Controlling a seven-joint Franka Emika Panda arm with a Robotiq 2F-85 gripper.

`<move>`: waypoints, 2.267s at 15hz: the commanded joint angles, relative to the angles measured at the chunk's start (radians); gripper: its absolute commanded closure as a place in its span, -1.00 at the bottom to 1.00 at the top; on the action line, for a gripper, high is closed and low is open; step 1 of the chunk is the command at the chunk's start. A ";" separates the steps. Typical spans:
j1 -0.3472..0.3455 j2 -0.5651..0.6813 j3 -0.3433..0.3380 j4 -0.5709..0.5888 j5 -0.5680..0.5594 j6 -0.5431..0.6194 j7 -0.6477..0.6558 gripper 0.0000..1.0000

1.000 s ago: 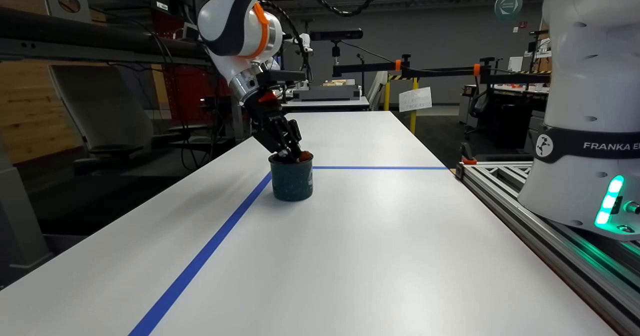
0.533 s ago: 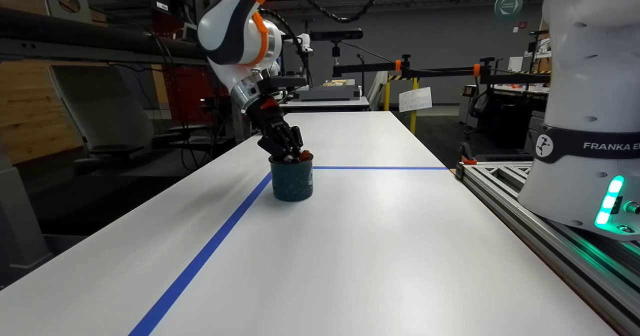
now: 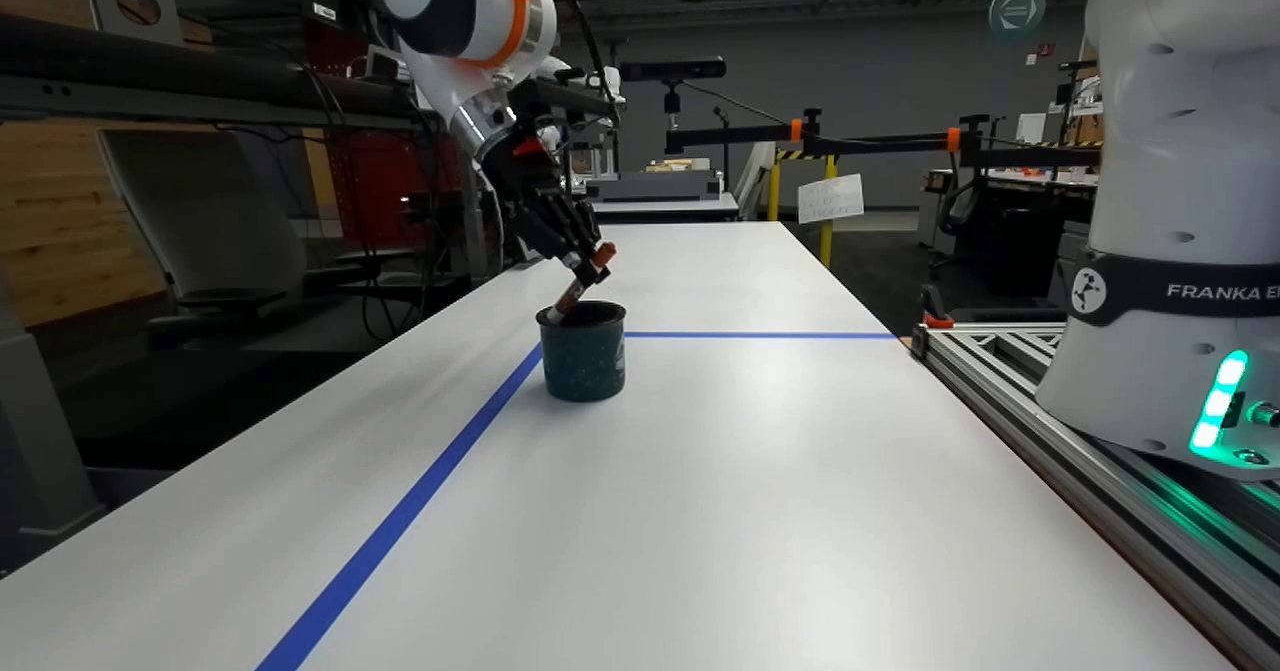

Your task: Take the red marker out of the mug.

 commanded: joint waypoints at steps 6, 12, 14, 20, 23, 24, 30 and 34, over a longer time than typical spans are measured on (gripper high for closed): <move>0.074 -0.107 0.059 -0.112 -0.042 0.111 -0.016 0.90; 0.129 -0.019 0.101 -0.115 -0.053 0.277 -0.018 0.90; 0.126 0.014 0.107 -0.109 -0.046 0.320 -0.028 0.90; 0.098 0.066 0.120 -0.113 -0.028 0.368 -0.098 0.77; 0.092 0.053 0.122 -0.117 -0.028 0.357 -0.113 -0.03; 0.090 0.046 0.124 -0.120 -0.026 0.357 -0.118 -0.18; 0.102 -0.043 0.132 -0.160 -0.033 0.365 -0.119 -1.00; 0.104 -0.117 0.126 -0.198 -0.027 0.430 -0.099 -1.00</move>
